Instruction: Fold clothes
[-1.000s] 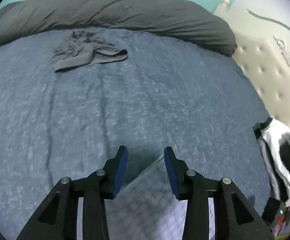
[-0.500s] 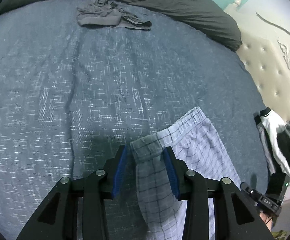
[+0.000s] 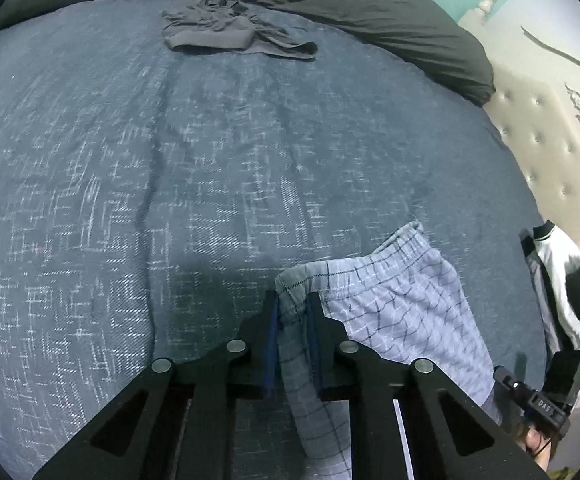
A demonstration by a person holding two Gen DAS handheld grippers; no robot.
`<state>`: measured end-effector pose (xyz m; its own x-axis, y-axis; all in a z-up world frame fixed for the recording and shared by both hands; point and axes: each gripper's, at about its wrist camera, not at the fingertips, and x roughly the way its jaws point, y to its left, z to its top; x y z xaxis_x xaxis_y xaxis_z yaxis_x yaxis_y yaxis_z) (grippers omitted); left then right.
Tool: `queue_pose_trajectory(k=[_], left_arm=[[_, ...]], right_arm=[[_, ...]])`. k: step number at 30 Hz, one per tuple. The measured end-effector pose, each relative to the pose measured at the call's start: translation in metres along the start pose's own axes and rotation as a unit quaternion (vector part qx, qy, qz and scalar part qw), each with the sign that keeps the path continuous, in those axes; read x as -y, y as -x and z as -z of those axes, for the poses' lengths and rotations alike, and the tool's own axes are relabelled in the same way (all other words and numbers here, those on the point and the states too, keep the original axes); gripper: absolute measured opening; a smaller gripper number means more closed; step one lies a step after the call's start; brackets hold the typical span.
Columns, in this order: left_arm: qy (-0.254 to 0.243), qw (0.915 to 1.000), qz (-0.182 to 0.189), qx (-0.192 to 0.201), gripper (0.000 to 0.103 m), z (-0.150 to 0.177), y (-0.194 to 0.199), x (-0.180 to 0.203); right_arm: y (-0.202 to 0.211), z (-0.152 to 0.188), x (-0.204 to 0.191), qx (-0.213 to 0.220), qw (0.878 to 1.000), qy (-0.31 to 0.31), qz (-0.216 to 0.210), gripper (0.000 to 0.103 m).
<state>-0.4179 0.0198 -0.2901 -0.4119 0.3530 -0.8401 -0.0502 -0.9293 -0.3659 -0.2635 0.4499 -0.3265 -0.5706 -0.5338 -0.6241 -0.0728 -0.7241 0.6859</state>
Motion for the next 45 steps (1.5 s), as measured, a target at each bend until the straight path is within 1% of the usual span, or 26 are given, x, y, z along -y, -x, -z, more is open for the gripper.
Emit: queue_pose_trajectory(k=[5, 7, 8, 10, 11, 14, 22, 27, 31, 34, 41, 43, 45], left_arm=[[0.004, 0.9999, -0.009, -0.007, 0.021, 0.004, -0.002, -0.002], [0.006, 0.9999, -0.008, -0.006, 0.028, 0.003, 0.001, -0.001], [0.009, 0.9999, -0.008, -0.003, 0.035, 0.004, 0.005, -0.001], [0.009, 0.9999, -0.005, 0.004, 0.036, 0.007, 0.017, -0.002], [0.008, 1.0, -0.002, 0.005, 0.037, 0.011, 0.023, -0.003], [0.009, 0.9997, 0.024, -0.002, 0.039, 0.036, 0.041, -0.009], [-0.003, 0.9964, 0.058, -0.062, 0.039, 0.126, 0.054, -0.002], [-0.007, 0.9933, 0.077, -0.086, 0.039, 0.167, 0.059, 0.012], [0.002, 0.9926, 0.088, -0.085, 0.039, 0.183, 0.064, 0.017], [0.005, 0.9923, 0.088, -0.087, 0.039, 0.189, 0.062, 0.023], [0.025, 0.9921, 0.1, -0.072, 0.039, 0.202, 0.078, 0.027], [0.028, 0.9923, 0.099, -0.068, 0.039, 0.205, 0.086, 0.024], [0.025, 0.9931, 0.092, -0.068, 0.039, 0.209, 0.083, 0.028]], right_arm=[[-0.01, -0.001, -0.003, -0.011, 1.0, 0.002, 0.0, 0.001], [-0.012, -0.001, -0.002, -0.011, 1.0, 0.001, -0.001, 0.001], [-0.012, -0.002, -0.002, -0.01, 1.0, -0.001, -0.002, 0.001], [-0.012, -0.004, -0.001, -0.008, 1.0, -0.004, -0.003, 0.001], [-0.013, -0.004, -0.001, -0.008, 1.0, -0.005, -0.004, 0.001], [-0.014, -0.006, 0.0, -0.006, 1.0, -0.008, -0.007, 0.002], [-0.01, -0.002, -0.007, -0.004, 1.0, -0.014, -0.009, 0.005], [-0.003, 0.0, -0.012, 0.004, 1.0, -0.017, -0.009, 0.005], [0.002, 0.003, -0.015, 0.005, 1.0, -0.01, -0.013, 0.005], [0.005, 0.003, -0.014, 0.007, 1.0, -0.012, -0.018, 0.006], [0.012, 0.005, -0.015, 0.008, 0.999, -0.015, -0.031, 0.006], [0.012, 0.006, -0.015, 0.008, 0.999, -0.015, -0.034, 0.006], [0.014, 0.006, -0.015, 0.008, 0.999, -0.015, -0.036, 0.006]])
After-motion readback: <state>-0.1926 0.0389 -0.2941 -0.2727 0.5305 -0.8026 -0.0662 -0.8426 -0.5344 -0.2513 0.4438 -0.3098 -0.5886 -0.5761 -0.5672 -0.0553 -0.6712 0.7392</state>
